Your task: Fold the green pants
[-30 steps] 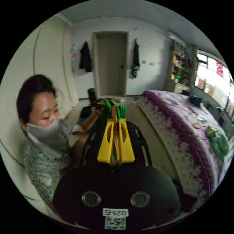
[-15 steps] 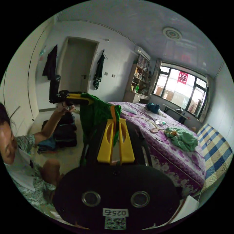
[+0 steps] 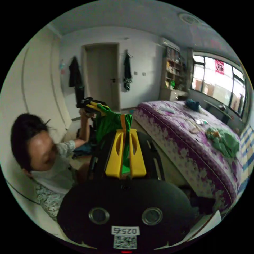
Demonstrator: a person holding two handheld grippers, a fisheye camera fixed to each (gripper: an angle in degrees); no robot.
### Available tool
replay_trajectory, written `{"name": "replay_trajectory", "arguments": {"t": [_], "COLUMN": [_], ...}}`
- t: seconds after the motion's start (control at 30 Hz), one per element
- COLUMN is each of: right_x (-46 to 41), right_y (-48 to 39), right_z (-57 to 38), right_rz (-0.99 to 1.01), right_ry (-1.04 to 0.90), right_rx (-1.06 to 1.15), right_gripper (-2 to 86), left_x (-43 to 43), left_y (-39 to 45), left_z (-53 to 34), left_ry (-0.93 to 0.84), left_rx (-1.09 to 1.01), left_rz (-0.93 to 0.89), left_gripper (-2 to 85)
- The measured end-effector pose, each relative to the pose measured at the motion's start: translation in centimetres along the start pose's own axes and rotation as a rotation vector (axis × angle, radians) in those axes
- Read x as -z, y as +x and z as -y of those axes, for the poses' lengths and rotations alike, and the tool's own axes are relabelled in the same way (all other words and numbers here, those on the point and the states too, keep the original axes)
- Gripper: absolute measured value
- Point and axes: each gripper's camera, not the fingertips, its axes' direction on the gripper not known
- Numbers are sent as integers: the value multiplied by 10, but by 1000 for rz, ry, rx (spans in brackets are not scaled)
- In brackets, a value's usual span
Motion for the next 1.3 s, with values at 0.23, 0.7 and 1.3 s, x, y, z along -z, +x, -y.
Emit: {"name": "replay_trajectory", "arguments": {"t": [0.23,0.7,1.3], "right_x": [-94,-55,-9], "right_y": [110,162,229], "right_z": [-11,-114,-187], "right_rz": [-245,350,464], "right_ry": [-103,220,112], "right_rx": [-306,-360,-436], "right_gripper": [31,35,129], "left_x": [-205,-206,-204], "left_y": [-125,-96,-79], "left_z": [-59,-288,-549], "left_ry": [-341,-100,-282], "left_rx": [523,395,167], "left_rz": [-113,-275,234], "left_gripper": [3,5,7]}}
